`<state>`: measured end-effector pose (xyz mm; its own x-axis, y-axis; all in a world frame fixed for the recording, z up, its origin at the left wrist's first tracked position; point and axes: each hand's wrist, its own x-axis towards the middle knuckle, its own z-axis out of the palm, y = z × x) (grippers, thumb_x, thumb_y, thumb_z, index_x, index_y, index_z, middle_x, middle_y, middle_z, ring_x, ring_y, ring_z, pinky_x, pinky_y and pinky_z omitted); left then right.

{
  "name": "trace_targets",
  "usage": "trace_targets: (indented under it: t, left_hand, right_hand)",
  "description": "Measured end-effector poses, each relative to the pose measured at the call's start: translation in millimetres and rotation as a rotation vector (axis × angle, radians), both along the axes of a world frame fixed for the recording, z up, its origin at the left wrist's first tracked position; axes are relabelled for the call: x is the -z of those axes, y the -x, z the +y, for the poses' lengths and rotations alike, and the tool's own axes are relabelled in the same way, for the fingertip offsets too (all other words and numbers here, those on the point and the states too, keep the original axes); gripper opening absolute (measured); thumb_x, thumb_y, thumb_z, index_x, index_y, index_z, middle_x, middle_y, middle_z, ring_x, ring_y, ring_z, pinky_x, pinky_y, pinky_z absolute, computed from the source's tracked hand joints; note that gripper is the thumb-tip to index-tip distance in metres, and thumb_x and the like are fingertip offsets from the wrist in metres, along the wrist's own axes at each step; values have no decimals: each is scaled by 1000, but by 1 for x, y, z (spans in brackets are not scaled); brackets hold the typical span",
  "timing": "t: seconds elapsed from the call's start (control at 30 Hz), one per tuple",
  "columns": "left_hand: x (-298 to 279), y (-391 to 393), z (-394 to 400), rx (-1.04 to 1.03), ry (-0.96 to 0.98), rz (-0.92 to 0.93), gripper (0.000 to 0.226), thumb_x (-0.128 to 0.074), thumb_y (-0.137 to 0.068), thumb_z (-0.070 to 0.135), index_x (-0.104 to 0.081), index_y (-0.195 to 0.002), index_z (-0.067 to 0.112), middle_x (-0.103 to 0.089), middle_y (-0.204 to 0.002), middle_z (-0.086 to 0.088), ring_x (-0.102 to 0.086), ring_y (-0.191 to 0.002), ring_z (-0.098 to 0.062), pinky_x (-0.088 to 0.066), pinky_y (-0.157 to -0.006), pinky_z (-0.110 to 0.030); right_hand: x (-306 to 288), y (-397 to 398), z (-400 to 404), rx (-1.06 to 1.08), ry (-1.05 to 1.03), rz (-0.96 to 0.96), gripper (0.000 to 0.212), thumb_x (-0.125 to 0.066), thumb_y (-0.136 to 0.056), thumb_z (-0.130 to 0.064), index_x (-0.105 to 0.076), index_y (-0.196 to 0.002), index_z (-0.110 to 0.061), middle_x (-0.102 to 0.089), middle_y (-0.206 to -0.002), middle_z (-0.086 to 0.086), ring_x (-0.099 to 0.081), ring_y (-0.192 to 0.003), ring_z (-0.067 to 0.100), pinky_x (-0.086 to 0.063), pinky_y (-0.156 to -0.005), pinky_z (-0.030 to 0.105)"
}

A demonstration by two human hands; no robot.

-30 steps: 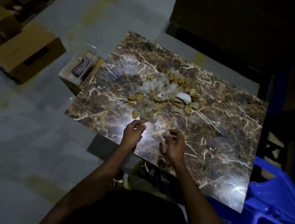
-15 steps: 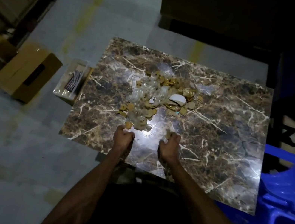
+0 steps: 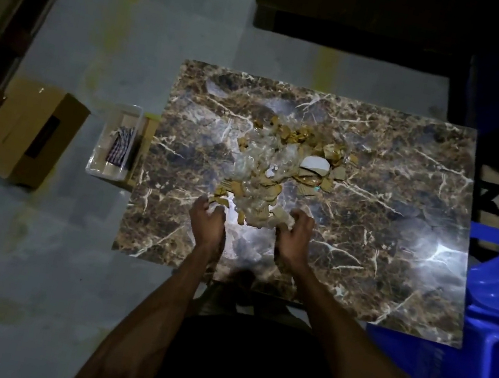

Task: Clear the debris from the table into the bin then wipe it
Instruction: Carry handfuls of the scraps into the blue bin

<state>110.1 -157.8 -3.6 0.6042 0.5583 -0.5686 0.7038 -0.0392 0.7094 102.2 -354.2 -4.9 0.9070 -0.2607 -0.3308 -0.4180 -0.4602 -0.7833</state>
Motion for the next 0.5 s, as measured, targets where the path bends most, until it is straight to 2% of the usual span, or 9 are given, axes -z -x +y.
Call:
trace_targets:
  t: [0.07, 0.1, 0.17, 0.2, 0.27, 0.3, 0.33, 0.43, 0.5]
  left_hand:
    - [7, -12, 2, 66, 62, -14, 47, -67, -90, 7, -56, -135, 0, -59, -124, -28, -63, -108, -39, -52, -75, -25]
    - [8, -18, 1, 93, 103, -21, 48, -68, -88, 9, -58, -135, 4, -59, -126, -24, -64, -108, -38, -52, -69, -20]
    - [19, -26, -5, 123, 199, -19, 51, -68, -80, 24, -63, -130, 18, -61, -126, -13, -67, -107, -33, -57, -70, -27]
    - [25, -28, -7, 139, 245, -21, 53, -66, -75, 31, -63, -128, 25, -63, -125, -9, -68, -107, -30, -60, -74, -34]
    - [52, -26, -5, 189, 280, -30, 51, -65, -71, 38, -65, -122, 34, -65, -123, -7, -70, -104, -26, -63, -80, -43]
    - [53, -23, -2, 195, 266, -41, 47, -66, -71, 38, -66, -119, 35, -66, -122, -8, -70, -101, -26, -62, -81, -45]
    - [42, -19, 0, 194, 239, -45, 44, -67, -76, 35, -66, -120, 32, -65, -121, -10, -69, -98, -25, -60, -83, -45]
    - [19, -11, 7, 160, 129, -72, 39, -68, -95, 17, -60, -133, 11, -56, -125, -9, -58, -96, -13, -53, -91, -39]
    - [24, -8, 9, 89, 95, -123, 37, -67, -98, 11, -59, -134, 5, -51, -124, -7, -55, -90, 2, -50, -87, -32]
  right_hand:
    - [-1, -3, 15, -3, -40, 33, 39, -61, -96, -5, -53, -134, -5, -41, -128, 8, -42, -114, 15, -33, -86, 10]
    - [0, -4, 25, 1, -64, 66, 39, -60, -96, -6, -53, -134, -7, -41, -127, 5, -44, -114, 17, -35, -88, 15]
    - [1, -6, 43, 16, -117, 110, 36, -57, -96, -5, -56, -132, -12, -42, -125, 4, -49, -117, 22, -41, -93, 24]
    - [0, -7, 50, 25, -143, 122, 34, -56, -96, -3, -59, -129, -12, -44, -124, 5, -51, -116, 23, -44, -93, 23]
    - [0, -8, 58, 69, -159, 132, 34, -53, -93, 6, -65, -122, -6, -51, -124, 15, -53, -111, 22, -43, -84, 7]
    - [0, -8, 59, 114, -161, 126, 34, -51, -91, 11, -66, -118, -3, -52, -125, 20, -54, -109, 24, -43, -79, 4]
    - [-2, -8, 57, 168, -157, 113, 34, -50, -89, 14, -67, -114, -3, -53, -125, 22, -56, -109, 27, -46, -78, 9]
    - [-8, -7, 48, 269, -67, 74, 38, -50, -87, 14, -63, -113, -9, -51, -124, 15, -53, -113, 25, -49, -95, 37]
    - [-17, -11, 45, 300, -27, 49, 34, -52, -92, 10, -59, -122, -5, -47, -128, 10, -46, -115, 18, -43, -100, 35]
